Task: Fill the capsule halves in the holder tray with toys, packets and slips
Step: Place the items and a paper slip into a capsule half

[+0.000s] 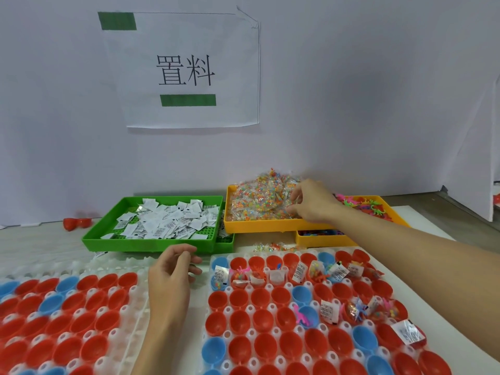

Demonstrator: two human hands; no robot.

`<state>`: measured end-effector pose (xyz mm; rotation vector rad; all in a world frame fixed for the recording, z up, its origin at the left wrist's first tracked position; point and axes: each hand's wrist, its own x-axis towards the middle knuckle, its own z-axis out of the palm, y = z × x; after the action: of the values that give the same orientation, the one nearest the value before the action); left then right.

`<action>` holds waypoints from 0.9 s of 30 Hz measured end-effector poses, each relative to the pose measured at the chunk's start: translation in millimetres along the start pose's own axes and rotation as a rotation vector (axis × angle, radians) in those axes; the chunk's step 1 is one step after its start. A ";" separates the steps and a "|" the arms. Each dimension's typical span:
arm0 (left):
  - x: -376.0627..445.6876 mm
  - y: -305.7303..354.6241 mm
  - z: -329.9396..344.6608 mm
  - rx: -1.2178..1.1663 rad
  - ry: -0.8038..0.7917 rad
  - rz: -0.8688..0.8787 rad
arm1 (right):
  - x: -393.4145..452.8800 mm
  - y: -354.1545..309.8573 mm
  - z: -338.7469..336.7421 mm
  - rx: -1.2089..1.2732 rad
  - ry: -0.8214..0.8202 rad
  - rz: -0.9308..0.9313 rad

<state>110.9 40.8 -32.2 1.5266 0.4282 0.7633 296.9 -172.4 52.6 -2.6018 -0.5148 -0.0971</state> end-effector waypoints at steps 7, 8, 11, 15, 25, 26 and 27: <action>-1.0 2.9 0.7 0.002 -0.002 0.001 | 1.0 12.8 -3.3 0.215 0.099 -0.003; -1.3 3.2 1.0 0.004 -0.003 0.001 | -2.3 13.7 -5.9 0.255 0.128 -0.003; -1.5 4.6 1.1 -0.001 0.004 0.004 | -18.6 12.3 -16.8 0.405 0.159 -0.005; -6.2 18.0 3.5 0.019 0.030 0.086 | -56.1 0.6 -31.8 0.533 0.021 -0.088; -32.9 86.5 43.7 -0.016 -0.513 0.142 | -121.3 -42.3 -36.7 0.658 -0.184 -0.279; -34.9 87.5 45.6 -0.007 -0.517 0.153 | -124.0 -45.0 -36.1 0.643 -0.178 -0.283; -35.9 87.8 47.0 -0.004 -0.508 0.153 | -125.7 -46.9 -35.5 0.625 -0.164 -0.277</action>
<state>102.4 -28.0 47.8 1.6937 -0.0693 0.4642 163.7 -193.9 84.9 -1.9284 -0.8128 0.1641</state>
